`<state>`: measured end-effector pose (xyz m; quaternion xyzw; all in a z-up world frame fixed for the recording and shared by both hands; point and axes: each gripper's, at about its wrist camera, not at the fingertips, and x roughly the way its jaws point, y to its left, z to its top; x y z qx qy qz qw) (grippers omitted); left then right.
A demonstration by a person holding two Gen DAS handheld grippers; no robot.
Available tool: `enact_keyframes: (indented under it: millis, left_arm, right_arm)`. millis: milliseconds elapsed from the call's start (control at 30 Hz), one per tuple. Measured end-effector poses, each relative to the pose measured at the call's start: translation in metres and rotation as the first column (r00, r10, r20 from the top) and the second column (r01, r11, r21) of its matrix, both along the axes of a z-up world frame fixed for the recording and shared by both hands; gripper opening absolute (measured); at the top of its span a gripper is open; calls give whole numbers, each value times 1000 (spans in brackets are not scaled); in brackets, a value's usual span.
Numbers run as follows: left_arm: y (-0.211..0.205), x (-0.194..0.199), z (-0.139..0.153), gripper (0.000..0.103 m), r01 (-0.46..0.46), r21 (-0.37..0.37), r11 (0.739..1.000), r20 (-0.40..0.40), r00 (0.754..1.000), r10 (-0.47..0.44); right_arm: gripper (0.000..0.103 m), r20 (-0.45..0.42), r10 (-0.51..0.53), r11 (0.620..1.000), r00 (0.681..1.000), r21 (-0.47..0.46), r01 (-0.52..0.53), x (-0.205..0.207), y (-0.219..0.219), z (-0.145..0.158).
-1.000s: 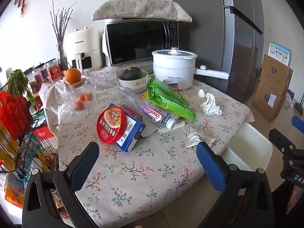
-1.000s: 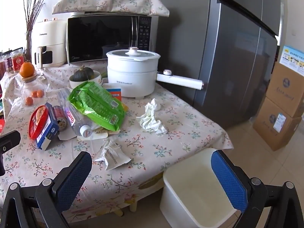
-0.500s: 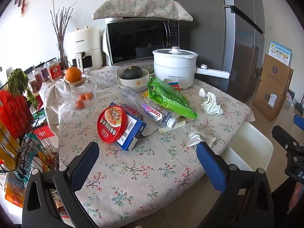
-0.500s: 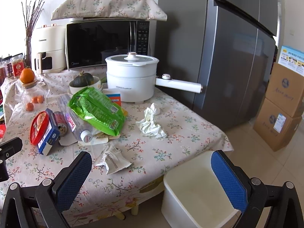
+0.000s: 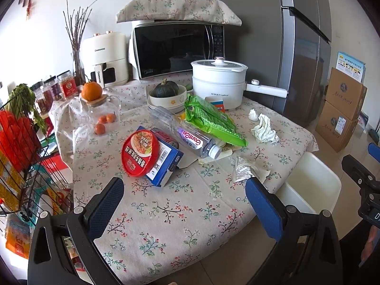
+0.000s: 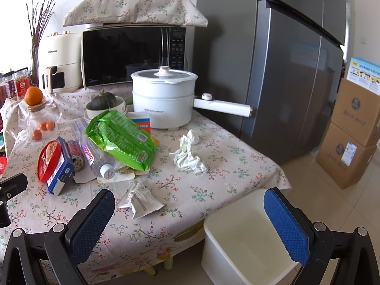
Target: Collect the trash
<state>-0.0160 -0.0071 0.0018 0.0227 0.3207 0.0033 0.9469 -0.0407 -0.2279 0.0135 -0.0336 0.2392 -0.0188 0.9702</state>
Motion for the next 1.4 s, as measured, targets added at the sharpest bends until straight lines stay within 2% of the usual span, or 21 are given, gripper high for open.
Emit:
enact_keyframes:
  millis: [1400]
  left_arm:
    - [2,0,-1,103,-1,1,1000,-8,1000,1]
  right_arm:
    - [103,1,-5,1000,1000,-1,5,0,-1,1]
